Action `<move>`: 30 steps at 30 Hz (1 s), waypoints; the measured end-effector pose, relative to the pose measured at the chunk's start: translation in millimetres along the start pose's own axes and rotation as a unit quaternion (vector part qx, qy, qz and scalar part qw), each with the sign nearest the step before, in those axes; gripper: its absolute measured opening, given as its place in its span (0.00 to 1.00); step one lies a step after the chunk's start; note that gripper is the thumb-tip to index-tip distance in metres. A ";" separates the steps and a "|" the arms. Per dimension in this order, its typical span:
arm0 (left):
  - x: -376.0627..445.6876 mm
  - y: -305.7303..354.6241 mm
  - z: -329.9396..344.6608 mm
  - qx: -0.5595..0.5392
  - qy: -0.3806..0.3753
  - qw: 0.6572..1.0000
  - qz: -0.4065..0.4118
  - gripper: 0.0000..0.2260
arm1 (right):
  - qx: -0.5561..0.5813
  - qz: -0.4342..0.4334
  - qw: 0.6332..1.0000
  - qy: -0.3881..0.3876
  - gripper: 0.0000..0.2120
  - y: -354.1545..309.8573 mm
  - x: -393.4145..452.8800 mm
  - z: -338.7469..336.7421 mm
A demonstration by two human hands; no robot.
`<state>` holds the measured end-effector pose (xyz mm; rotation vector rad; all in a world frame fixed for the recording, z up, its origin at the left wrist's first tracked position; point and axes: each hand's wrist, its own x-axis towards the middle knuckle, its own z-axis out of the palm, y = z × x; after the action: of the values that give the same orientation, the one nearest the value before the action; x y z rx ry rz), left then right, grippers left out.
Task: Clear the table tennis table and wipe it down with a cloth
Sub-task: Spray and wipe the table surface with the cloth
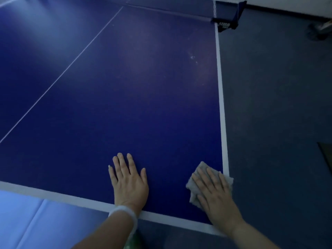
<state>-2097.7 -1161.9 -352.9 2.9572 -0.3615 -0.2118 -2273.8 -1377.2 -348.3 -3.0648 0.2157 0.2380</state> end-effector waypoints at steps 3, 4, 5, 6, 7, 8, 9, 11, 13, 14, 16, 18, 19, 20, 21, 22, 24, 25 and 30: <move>0.9 -0.5 2.5 0.004 0.007 1.000 -0.004 0.32 | 0.010 0.071 0.997 0.004 0.27 43.9 54.1 -8.4; 0.8 -0.4 3.1 0.003 0.008 1.000 -0.005 0.32 | 0.035 0.138 0.990 0.014 0.26 51.8 73.7 -10.9; 0.7 -0.1 3.4 0.004 0.010 1.000 -0.004 0.32 | 0.062 0.212 0.975 0.028 0.26 53.5 90.9 -14.2; 0.6 0.3 3.9 0.007 0.013 1.000 -0.004 0.32 | 0.085 0.277 0.956 0.045 0.27 50.0 104.7 -16.6; 0.3 0.4 4.2 0.010 0.015 1.000 -0.005 0.32 | 0.097 0.316 0.942 0.056 0.27 41.3 114.9 -18.8; 0.2 0.5 4.0 0.011 0.016 1.000 -0.005 0.31 | 0.089 0.317 0.942 0.066 0.27 28.7 121.2 -19.5; 0.1 0.7 3.5 0.011 0.017 1.000 -0.005 0.31 | 0.070 0.279 0.955 0.070 0.26 13.6 122.8 -18.4; 0.5 0.8 2.7 0.012 0.021 1.000 -0.003 0.30 | 0.049 0.139 0.987 0.058 0.27 -16.7 115.5 -14.5; -0.4 1.4 2.7 0.016 0.021 1.000 -0.001 0.30 | 0.043 0.009 0.998 0.039 0.27 -26.0 104.4 -9.6; -0.4 1.4 2.7 0.018 0.019 1.000 -0.001 0.30 | 0.040 -0.044 0.998 0.020 0.27 -19.1 104.6 -10.8; -0.2 0.9 2.6 0.021 0.016 1.000 -0.003 0.30 | 0.008 -0.094 0.996 0.010 0.27 12.7 116.6 -13.5; 0.2 0.7 2.4 0.024 0.017 1.000 -0.008 0.30 | 0.029 0.025 0.999 0.004 0.26 51.0 137.2 -21.4; -0.2 1.1 2.6 0.024 0.017 1.000 -0.009 0.30 | 0.044 0.113 0.993 0.009 0.26 65.5 147.4 -26.9; -0.5 1.3 3.3 0.024 0.014 1.000 -0.009 0.30 | 0.057 0.182 0.982 0.008 0.26 72.7 154.9 -31.4; -0.9 1.1 3.5 0.022 0.012 1.000 -0.009 0.30 | 0.063 0.221 0.973 0.005 0.27 71.2 159.2 -34.1; -1.0 0.9 3.3 0.022 0.010 1.000 -0.012 0.30 | 0.063 0.226 0.972 0.009 0.27 61.2 159.9 -33.8; -0.6 0.9 2.5 0.023 0.012 0.999 -0.021 0.30 | 0.043 0.154 0.987 0.031 0.28 28.0 151.8 -25.5; 0.0 1.5 1.8 0.023 0.012 0.999 -0.024 0.30 | 0.025 0.091 0.995 0.035 0.28 8.5 146.5 -21.8; -0.6 3.7 0.8 0.034 0.013 0.999 -0.029 0.30 | 0.001 -0.175 0.985 0.004 0.28 -39.2 165.0 -19.0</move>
<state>-2099.3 -1165.4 -353.0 3.0379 -0.2846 -0.1695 -2103.9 -1362.0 -353.6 -3.0304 -0.3207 0.2049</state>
